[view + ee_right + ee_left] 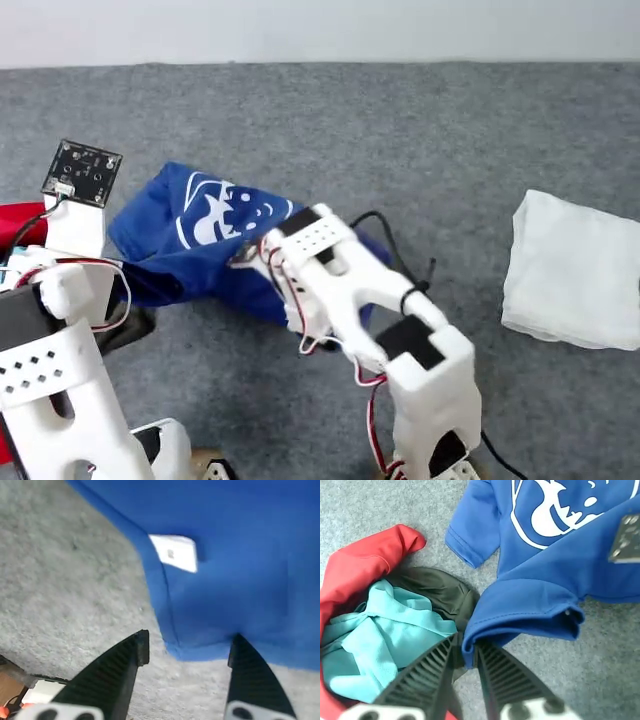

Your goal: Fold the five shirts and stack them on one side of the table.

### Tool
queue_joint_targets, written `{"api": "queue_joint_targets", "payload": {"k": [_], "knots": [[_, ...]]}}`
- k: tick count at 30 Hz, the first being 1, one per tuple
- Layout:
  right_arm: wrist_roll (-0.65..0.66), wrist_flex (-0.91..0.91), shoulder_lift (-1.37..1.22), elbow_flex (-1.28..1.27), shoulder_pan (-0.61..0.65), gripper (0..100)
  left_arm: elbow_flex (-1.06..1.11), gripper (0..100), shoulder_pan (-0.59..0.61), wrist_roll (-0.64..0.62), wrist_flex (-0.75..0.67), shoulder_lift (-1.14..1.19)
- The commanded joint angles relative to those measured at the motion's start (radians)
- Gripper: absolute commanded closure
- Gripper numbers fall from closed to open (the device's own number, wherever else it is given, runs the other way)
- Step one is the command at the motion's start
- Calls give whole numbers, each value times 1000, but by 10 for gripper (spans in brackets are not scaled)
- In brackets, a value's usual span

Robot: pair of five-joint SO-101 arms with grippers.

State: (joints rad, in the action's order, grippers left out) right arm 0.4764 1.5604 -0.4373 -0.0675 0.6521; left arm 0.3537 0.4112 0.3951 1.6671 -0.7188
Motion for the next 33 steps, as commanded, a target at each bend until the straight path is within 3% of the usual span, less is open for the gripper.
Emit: {"api": "queue_joint_targets", "payload": {"k": [1,5,12,19,24,29,33], "knots": [[-9,-22,-41,44,16,738,-2,986,5,2,-32,-18],[-8,-44,-111,46,8,754,-2,986,5,3,-35,-18],[-5,-50,-151,46,-1,991,-2,986,5,5,-35,-18],[-3,-24,-31,46,-70,990,-2,986,5,3,-35,-18],[0,56,211,48,-165,990,-45,986,0,-9,-35,-25],[44,104,529,117,-300,990,-248,986,0,-169,-54,-20],[49,99,694,253,-401,990,-390,986,-2,-216,-153,-23]]}}
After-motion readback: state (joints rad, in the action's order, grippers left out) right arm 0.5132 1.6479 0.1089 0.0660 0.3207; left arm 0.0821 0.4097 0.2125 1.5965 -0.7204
